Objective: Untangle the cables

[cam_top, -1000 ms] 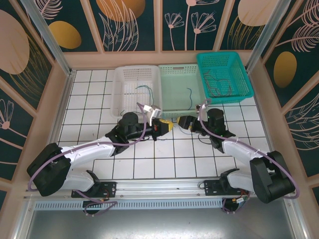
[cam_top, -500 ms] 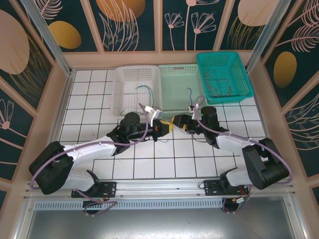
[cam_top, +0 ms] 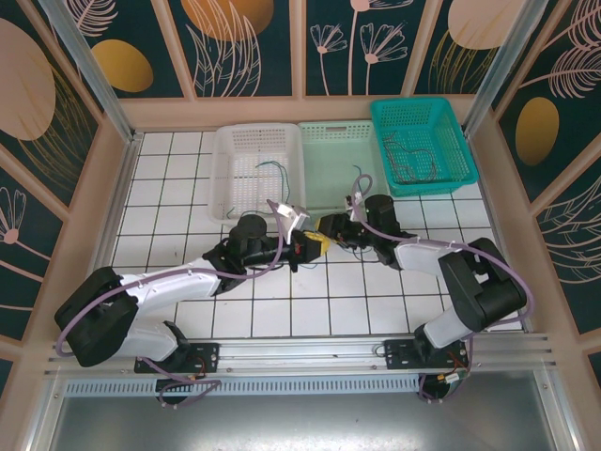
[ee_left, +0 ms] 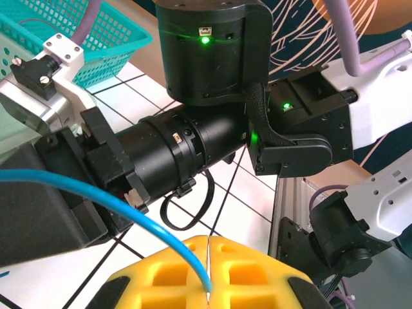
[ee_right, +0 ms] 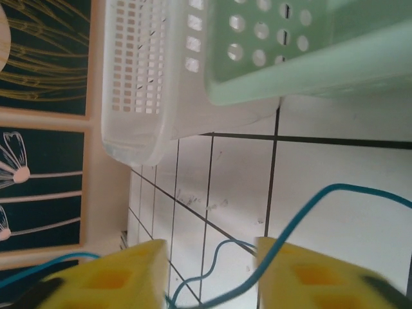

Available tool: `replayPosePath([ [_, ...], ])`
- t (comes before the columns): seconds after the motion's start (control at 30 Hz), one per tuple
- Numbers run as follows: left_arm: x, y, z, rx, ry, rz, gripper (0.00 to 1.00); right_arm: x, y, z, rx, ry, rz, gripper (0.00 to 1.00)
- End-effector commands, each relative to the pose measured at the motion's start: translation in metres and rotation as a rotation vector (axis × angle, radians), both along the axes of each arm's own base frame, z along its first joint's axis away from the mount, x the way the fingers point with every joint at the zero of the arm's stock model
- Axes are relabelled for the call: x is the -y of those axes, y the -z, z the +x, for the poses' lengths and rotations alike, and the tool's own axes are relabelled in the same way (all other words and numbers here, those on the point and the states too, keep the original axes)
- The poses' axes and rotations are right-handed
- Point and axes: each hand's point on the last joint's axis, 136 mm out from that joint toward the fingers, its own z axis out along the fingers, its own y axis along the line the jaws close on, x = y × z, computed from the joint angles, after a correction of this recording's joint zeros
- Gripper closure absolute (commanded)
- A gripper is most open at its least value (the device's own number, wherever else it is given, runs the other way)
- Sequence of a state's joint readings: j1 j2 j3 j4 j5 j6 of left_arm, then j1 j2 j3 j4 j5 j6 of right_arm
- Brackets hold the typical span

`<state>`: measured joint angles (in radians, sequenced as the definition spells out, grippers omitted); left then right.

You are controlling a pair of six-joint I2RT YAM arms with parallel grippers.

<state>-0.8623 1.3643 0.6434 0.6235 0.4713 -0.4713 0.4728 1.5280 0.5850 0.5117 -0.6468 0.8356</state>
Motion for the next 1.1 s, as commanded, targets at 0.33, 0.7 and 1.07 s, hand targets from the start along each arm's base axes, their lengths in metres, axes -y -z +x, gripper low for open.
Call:
replayPosePath([
  [0.33,-0.029,-0.054,0.009,0.176,-0.152,-0.021,0.95,0.016,0.056,-0.028,-0.033,0.024,-0.272,1.0],
  [0.7,-0.025,-0.044,0.008,0.179,-0.126,0.01,0.95,0.019,-0.018,-0.029,0.15,0.05,-0.152,0.39],
  [1.07,-0.023,-0.02,0.019,0.181,-0.145,0.121,0.94,0.06,-0.05,-0.028,0.103,0.08,-0.116,0.34],
])
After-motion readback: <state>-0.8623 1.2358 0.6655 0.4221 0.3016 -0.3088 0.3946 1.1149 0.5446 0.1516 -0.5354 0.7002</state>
